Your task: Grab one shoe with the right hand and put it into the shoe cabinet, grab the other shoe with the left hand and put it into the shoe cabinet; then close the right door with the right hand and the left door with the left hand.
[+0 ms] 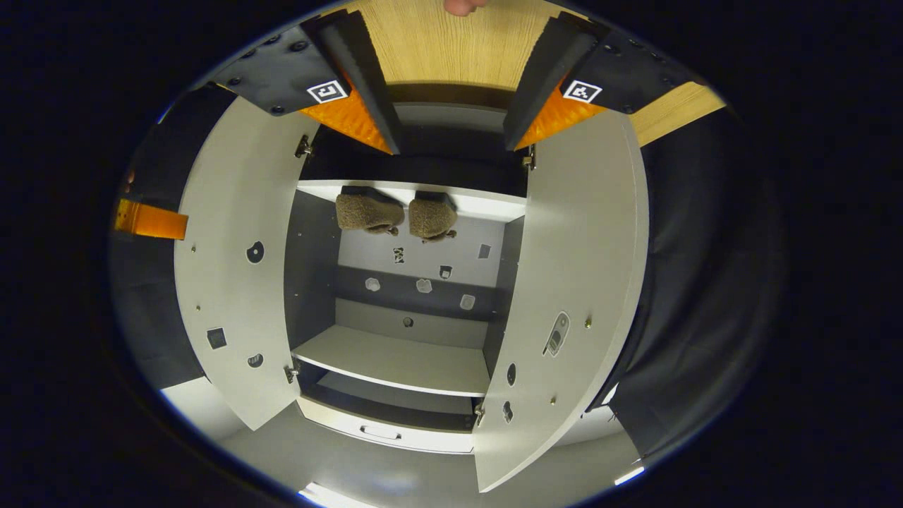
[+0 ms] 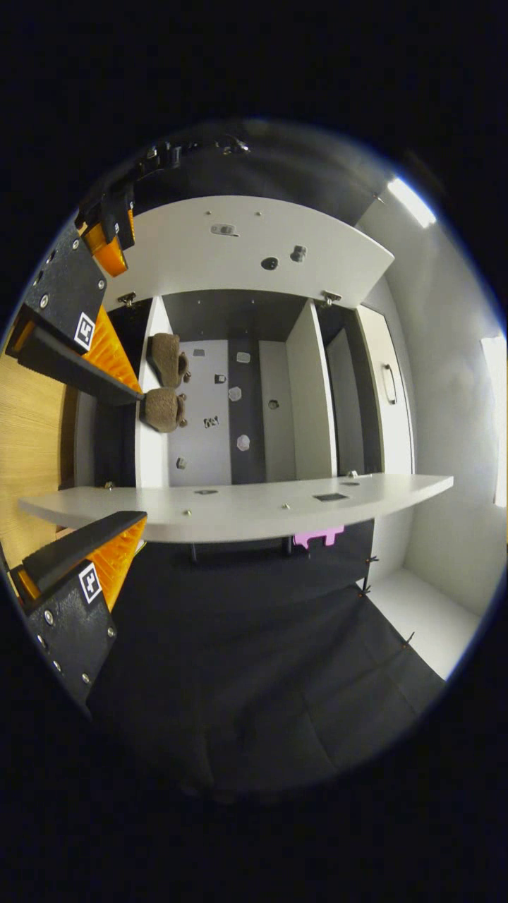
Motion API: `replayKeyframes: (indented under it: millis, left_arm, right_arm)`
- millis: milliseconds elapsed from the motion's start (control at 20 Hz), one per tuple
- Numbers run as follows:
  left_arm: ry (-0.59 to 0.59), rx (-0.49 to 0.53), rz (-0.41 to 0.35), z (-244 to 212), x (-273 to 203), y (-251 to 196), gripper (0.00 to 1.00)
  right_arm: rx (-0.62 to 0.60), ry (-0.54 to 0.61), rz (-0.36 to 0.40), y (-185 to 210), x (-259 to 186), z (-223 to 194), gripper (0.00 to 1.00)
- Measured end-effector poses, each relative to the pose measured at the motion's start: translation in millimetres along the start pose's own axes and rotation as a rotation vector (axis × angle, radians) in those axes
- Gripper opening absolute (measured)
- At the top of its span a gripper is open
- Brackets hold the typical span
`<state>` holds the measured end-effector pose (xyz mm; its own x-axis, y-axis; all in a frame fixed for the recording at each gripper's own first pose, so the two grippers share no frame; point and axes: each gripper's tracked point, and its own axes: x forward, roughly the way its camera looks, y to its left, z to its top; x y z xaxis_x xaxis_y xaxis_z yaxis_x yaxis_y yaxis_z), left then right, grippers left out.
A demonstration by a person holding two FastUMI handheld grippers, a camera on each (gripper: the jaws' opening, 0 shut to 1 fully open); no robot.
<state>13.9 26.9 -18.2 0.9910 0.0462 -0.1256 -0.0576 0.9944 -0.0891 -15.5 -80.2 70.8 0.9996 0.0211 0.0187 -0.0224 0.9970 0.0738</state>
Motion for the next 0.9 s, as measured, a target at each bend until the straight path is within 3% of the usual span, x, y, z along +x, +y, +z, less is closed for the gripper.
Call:
replayKeyframes:
  millis: [100,250,300,500,550,700,800,850,900]
  left_arm:
    - [-0.002,-0.002,-0.016,-1.3,-2.1,-4.3,0.95]
    - [0.001,0.020,-0.035,-4.3,-2.2,-9.7,0.95]
    - [0.000,0.030,-0.038,-3.9,-3.5,-9.7,0.91]
    - [-0.012,0.035,-0.040,-1.4,-6.1,-8.4,0.95]
    - [-0.009,0.032,-0.036,-3.4,-5.8,-6.3,0.91]
    - [0.000,0.014,-0.017,-5.7,-4.4,2.0,0.99]
    - [-0.004,0.009,-0.011,-4.5,-4.5,5.5,0.95]
    - [-0.006,0.013,-0.008,-3.9,-4.0,7.7,0.99]
    - [-0.008,0.013,-0.005,-3.4,-3.8,9.6,0.95]
  right_arm:
    - [0.024,-0.026,-0.044,-29.6,-3.7,21.8,0.93]
    - [-0.020,-0.028,-0.146,-82.8,0.0,42.4,0.93]
    - [-0.033,-0.029,-0.183,-101.4,4.1,50.2,0.93]
    - [-0.048,-0.050,-0.243,-142.9,25.5,74.3,0.93]
    - [-0.046,-0.049,-0.254,-151.2,32.6,75.7,0.93]
    - [-0.015,-0.066,-0.248,-158.9,54.1,83.9,0.93]
    - [-0.001,-0.071,-0.234,-157.3,66.0,84.1,0.93]
    - [-0.005,-0.076,-0.221,-154.9,70.9,84.6,0.93]
    - [-0.019,-0.079,-0.217,-153.1,74.2,84.3,0.93]
